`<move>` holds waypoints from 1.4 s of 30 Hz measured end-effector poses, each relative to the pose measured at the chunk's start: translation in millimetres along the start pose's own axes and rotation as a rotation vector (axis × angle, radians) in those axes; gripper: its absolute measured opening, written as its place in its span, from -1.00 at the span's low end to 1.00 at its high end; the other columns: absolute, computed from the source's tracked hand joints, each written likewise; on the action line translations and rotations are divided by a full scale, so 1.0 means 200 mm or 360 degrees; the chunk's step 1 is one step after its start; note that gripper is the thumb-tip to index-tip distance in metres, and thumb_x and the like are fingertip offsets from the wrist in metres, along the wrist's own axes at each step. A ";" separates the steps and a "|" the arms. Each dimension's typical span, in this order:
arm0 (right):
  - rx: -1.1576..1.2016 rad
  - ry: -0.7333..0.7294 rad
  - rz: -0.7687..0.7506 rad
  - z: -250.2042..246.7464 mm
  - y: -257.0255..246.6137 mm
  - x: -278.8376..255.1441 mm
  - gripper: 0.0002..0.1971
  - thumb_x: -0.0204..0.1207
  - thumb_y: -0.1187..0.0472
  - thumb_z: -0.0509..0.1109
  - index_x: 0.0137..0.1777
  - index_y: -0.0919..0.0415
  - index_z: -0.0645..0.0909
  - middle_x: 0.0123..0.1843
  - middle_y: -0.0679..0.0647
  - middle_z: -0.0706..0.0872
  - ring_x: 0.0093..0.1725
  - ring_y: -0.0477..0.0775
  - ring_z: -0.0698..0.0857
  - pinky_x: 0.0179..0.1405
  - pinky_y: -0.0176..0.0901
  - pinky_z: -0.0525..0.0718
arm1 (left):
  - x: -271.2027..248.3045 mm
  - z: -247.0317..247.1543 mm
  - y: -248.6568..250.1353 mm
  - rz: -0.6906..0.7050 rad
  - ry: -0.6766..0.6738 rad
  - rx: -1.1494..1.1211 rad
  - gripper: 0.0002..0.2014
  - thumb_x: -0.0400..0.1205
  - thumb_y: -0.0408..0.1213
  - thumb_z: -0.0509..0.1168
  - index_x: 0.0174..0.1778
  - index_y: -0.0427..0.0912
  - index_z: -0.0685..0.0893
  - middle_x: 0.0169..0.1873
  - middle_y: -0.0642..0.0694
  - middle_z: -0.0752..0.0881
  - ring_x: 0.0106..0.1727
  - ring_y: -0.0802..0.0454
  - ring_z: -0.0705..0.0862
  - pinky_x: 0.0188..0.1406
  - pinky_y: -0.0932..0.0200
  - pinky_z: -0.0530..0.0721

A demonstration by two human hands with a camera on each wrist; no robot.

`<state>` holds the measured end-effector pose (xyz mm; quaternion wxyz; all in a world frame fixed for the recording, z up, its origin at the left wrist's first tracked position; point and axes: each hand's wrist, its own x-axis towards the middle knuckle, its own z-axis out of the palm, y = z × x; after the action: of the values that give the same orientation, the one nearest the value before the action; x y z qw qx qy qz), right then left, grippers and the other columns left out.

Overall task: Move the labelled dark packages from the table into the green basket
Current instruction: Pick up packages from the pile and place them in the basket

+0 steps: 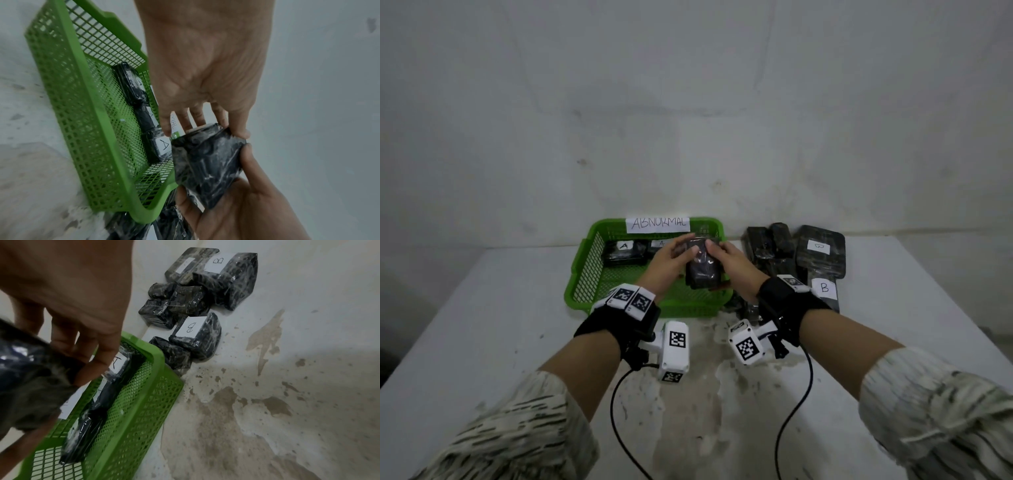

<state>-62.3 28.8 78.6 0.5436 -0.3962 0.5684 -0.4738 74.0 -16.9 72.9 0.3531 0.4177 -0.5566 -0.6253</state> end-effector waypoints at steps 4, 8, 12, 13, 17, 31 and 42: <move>-0.0083 -0.0020 0.0003 0.02 0.03 -0.02 -0.54 0.62 0.02 0.36 0.42 0.19 0.39 0.36 0.20 0.62 0.32 0.18 0.64 0.11 0.03 0.67 | -0.04 -0.01 -0.01 -0.0006 0.0139 -0.0096 -0.62 0.67 -0.39 0.23 0.43 -0.23 0.46 0.31 -0.28 0.59 0.28 -0.13 0.59 0.13 -0.06 0.65; -0.0015 0.0016 0.0004 0.03 0.04 -0.05 -0.51 0.61 0.15 0.38 0.48 0.23 0.35 0.38 0.25 0.59 0.32 0.25 0.64 0.02 0.10 0.71 | -0.07 -0.03 -0.02 -0.0108 0.0113 -0.0202 -0.55 0.65 -0.37 0.26 0.48 -0.27 0.43 0.36 -0.28 0.57 0.36 -0.19 0.57 0.18 -0.11 0.64; -0.0061 -0.0001 -0.0003 0.03 0.06 -0.07 -0.47 0.57 0.17 0.42 0.49 0.20 0.34 0.35 0.26 0.59 0.28 0.25 0.67 -0.01 0.05 0.73 | -0.09 -0.04 -0.04 -0.0085 0.0129 -0.0167 -0.53 0.64 -0.43 0.26 0.50 -0.31 0.40 0.38 -0.29 0.55 0.39 -0.22 0.55 0.13 -0.07 0.64; -0.0071 -0.0022 0.0005 0.03 0.06 -0.08 -0.43 0.55 0.21 0.45 0.51 0.19 0.32 0.35 0.27 0.60 0.27 0.26 0.67 0.00 0.03 0.72 | -0.09 -0.04 -0.04 -0.0073 0.0143 -0.0157 -0.52 0.64 -0.42 0.27 0.50 -0.31 0.41 0.38 -0.29 0.56 0.38 -0.22 0.56 0.11 -0.04 0.65; 0.0019 -0.0005 0.0001 0.03 0.06 -0.09 -0.40 0.51 0.34 0.46 0.52 0.22 0.32 0.35 0.30 0.61 0.27 0.30 0.67 0.12 0.12 0.71 | -0.10 -0.04 -0.04 -0.0105 0.0097 -0.0158 -0.49 0.63 -0.39 0.29 0.52 -0.26 0.40 0.38 -0.21 0.57 0.28 -0.09 0.61 -0.11 0.20 0.68; -0.0335 0.0005 -0.0281 0.03 0.07 -0.10 -0.31 0.41 0.31 0.57 0.48 0.16 0.31 0.25 0.02 0.55 0.20 0.02 0.60 -0.15 -0.47 0.69 | -0.11 -0.01 -0.05 -0.0014 0.0348 0.0309 -0.75 0.59 -0.48 0.31 0.13 -0.17 0.47 0.03 -0.20 0.55 0.11 -0.16 0.56 -0.18 0.00 0.72; -0.0337 -0.0126 -0.0206 0.01 0.01 -0.14 -0.64 0.70 0.29 0.22 0.46 0.12 0.57 0.13 0.14 0.72 0.14 0.19 0.64 0.01 -0.14 0.63 | -0.15 -0.02 -0.01 -0.0312 0.0150 -0.0155 -0.49 0.65 -0.09 0.26 0.48 -0.16 0.33 0.35 -0.26 0.54 0.29 -0.22 0.58 -0.01 -0.13 0.71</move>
<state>-57.5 56.0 82.6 0.4890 -0.5056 0.5666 -0.4292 90.4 8.4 75.2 0.3360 0.4814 -0.4650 -0.6627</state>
